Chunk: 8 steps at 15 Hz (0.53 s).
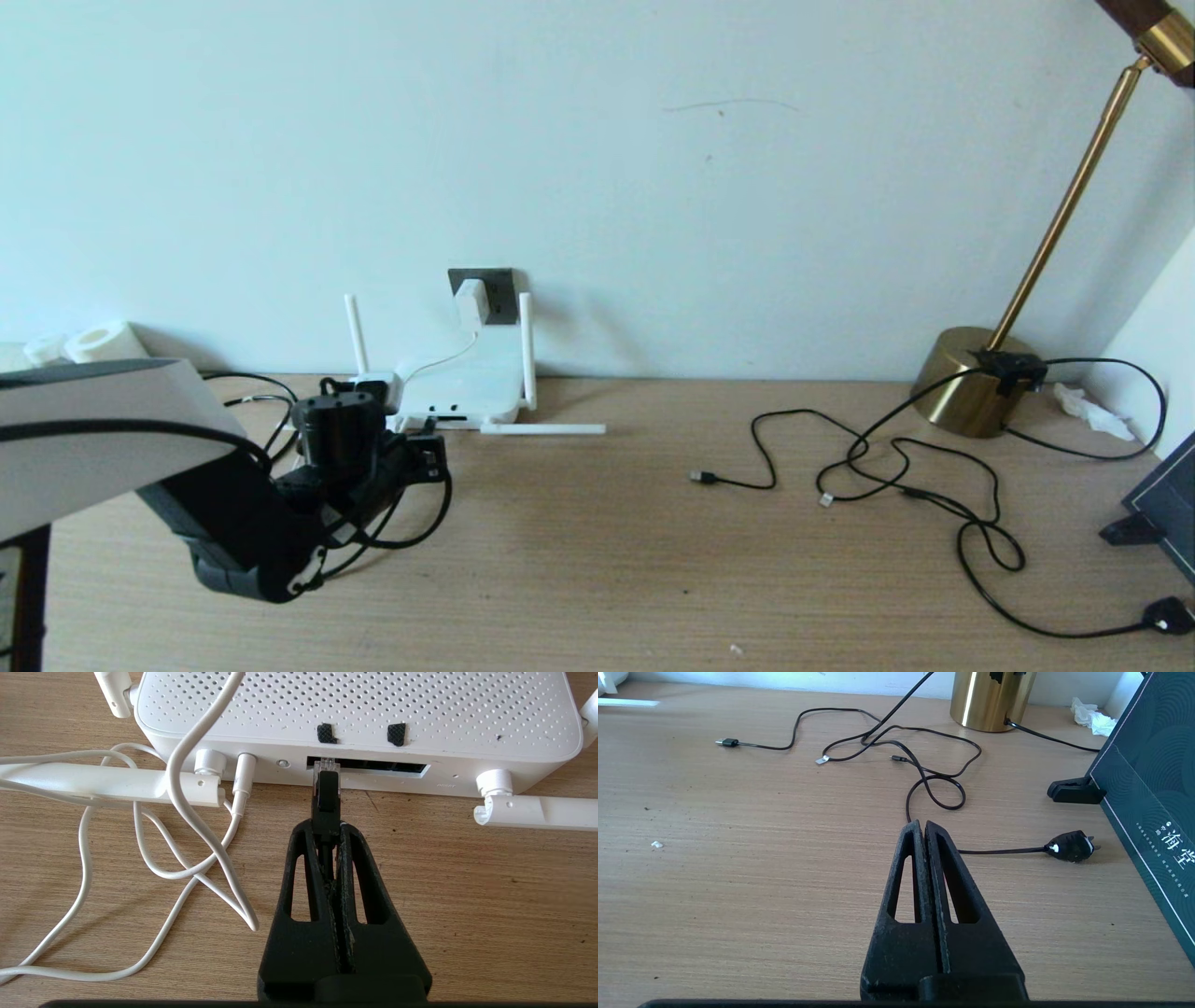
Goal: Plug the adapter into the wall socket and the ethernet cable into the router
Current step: Plug cable into router interface
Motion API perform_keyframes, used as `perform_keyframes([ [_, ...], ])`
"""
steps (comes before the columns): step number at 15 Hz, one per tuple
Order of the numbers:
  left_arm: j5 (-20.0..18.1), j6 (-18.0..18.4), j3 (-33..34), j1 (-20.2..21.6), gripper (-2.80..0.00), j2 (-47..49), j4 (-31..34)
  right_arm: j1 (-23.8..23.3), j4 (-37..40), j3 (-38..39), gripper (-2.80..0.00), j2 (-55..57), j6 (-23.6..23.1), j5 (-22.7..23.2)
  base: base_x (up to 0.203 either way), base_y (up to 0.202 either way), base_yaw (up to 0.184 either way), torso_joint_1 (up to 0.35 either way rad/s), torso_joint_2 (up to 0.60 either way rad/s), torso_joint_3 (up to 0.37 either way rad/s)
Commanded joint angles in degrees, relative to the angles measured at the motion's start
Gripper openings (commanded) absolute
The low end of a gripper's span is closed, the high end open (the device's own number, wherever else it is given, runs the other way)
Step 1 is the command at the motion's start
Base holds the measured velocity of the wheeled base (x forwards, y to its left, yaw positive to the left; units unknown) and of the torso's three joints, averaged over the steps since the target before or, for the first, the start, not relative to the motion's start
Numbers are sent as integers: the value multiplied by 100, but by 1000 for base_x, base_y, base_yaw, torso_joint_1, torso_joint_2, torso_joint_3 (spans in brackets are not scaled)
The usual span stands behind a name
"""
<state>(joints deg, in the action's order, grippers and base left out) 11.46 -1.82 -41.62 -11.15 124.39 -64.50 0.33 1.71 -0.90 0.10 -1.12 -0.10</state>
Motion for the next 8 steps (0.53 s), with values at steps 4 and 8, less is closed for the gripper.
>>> perform_keyframes([
  [4,5,-3,5,8,-280,6,-36,2,4,-6,-280,8,-2,1,0,0,0,0,0,0],
  [8,6,-3,-4,17,-280,6,-36,2,-4,2,-280,8,-2,1,0,0,0,0,0,0],
])
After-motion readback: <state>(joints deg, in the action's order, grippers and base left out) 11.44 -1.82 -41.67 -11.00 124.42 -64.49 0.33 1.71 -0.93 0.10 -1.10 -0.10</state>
